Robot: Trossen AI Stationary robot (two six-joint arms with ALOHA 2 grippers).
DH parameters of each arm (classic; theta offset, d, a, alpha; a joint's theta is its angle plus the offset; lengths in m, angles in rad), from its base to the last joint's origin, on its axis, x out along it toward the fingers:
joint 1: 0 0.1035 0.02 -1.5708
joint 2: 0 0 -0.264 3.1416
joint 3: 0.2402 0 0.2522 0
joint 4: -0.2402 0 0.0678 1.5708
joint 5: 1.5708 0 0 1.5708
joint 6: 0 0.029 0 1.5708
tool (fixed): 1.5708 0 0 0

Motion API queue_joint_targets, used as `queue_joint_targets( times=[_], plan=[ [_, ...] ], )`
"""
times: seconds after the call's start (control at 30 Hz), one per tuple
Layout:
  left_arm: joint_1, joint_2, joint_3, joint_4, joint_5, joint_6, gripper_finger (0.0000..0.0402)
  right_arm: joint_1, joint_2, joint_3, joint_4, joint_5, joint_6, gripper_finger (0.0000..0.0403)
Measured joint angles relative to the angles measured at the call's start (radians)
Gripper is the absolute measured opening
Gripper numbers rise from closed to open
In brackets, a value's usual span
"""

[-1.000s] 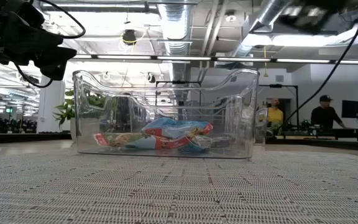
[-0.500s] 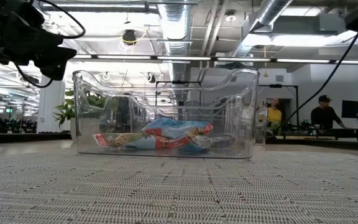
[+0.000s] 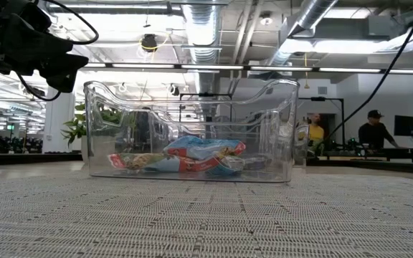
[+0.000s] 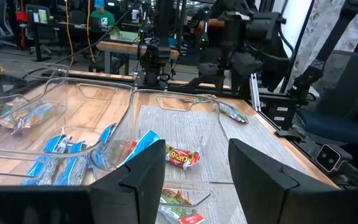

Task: Pick and place Granola Bars by type
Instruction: Put the red granola bar into the bottom transparent bin

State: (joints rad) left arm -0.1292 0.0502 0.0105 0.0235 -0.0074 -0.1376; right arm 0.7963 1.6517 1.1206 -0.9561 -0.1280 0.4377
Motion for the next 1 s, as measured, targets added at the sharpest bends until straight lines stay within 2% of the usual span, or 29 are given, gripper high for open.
queue_joint_targets(
  times=[0.27, 0.57, 0.67, 0.9, 1.0],
  plan=[
    [0.000, 0.000, 0.000, 0.000, 0.000, 0.002, 0.0168, 0.029, 0.126, 0.000, 0.133, -0.001, 0.065, 0.0218],
    [0.000, 0.000, 0.000, 0.000, 0.000, 0.001, 0.0168, 0.024, 0.214, 0.001, 0.135, 0.000, 0.087, 0.0209],
    [0.000, 0.000, 0.000, 0.000, 0.000, 0.000, 0.0168, 0.019, 0.215, 0.001, 0.134, 0.000, 0.093, 0.0182],
    [0.000, 0.000, 0.000, 0.000, 0.000, 0.000, 0.0168, 0.020, 0.190, 0.000, 0.156, -0.004, 0.123, 0.0078],
    [0.000, 0.000, 0.000, 0.000, 0.000, 0.003, 0.0168, 0.016, 0.158, 0.000, 0.183, -0.004, 0.131, 0.0049]
  ],
)
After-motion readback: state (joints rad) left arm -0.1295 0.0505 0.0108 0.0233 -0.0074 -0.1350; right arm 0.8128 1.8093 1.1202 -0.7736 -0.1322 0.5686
